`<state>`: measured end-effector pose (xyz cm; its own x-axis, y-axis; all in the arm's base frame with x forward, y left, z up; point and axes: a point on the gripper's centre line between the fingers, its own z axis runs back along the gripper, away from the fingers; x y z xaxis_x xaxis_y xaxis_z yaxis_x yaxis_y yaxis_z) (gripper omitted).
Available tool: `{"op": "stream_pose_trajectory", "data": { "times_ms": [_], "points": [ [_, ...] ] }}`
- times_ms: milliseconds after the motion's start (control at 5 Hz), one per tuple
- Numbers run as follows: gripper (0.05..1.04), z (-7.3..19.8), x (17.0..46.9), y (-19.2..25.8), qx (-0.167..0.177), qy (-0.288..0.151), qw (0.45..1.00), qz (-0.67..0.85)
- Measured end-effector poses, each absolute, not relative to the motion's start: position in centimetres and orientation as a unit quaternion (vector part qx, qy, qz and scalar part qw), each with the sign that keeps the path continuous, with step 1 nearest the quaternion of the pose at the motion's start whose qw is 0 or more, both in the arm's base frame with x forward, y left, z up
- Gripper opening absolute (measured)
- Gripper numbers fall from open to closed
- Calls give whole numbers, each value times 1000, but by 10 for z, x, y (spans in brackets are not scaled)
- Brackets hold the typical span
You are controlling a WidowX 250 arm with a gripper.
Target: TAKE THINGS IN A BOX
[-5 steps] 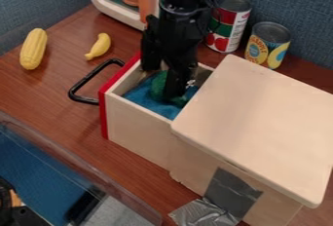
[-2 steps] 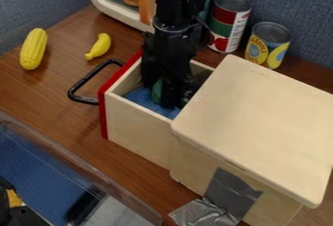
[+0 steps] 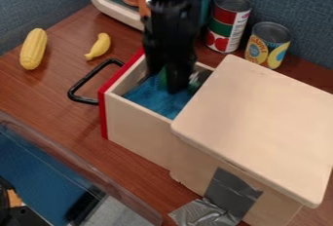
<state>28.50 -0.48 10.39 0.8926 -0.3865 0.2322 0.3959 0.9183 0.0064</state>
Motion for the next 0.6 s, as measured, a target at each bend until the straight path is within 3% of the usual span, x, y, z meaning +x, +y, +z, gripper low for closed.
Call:
{"op": "stream_pose_trajectory", "data": {
  "times_ms": [200, 400, 600],
  "points": [
    [707, 139, 286, -15, -40, -168, 963, -206],
    [707, 163, 280, 0, -50, -193, 963, -181],
    [707, 166, 275, 29, -37, -193, 970, -144]
  ]
}}
